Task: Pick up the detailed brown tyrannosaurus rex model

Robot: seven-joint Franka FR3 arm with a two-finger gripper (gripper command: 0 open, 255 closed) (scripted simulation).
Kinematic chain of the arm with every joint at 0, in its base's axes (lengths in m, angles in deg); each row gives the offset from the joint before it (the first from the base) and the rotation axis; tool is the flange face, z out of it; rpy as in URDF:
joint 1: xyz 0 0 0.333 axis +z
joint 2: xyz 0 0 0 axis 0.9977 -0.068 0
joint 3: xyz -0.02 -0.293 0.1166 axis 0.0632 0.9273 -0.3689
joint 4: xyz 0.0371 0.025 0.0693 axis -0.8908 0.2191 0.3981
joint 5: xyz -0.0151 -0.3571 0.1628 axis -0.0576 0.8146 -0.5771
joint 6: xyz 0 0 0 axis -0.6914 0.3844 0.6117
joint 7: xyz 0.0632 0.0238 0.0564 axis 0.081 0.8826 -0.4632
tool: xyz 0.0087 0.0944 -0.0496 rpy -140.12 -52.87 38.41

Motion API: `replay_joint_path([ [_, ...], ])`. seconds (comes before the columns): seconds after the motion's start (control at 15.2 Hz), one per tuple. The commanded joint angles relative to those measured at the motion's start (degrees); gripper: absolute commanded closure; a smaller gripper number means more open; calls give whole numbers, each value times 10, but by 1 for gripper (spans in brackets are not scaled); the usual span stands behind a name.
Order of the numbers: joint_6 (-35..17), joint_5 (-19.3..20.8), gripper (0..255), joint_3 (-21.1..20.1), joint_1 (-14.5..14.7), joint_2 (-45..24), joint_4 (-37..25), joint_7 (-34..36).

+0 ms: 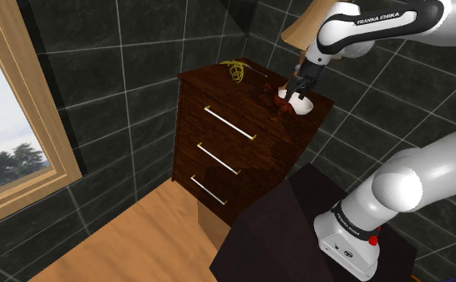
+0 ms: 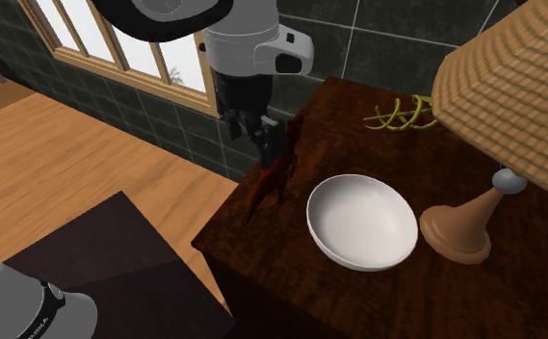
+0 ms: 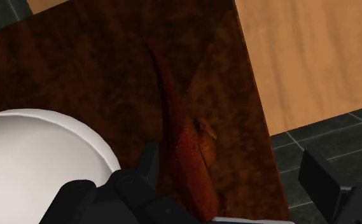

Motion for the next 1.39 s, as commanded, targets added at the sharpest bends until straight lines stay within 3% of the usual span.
replay_joint_path([
  [0.0,-30,-20,0,15,-1,-41,-17,-12],
  [0.2,-62,-49,0,31,-2,-91,-38,-30],
  [0.79,-122,-63,0,33,-1,-124,-9,-44],
  [0.86,-122,-63,255,33,0,-124,-9,-44],
  [1.32,-121,-63,255,33,0,-124,-10,-44],
])
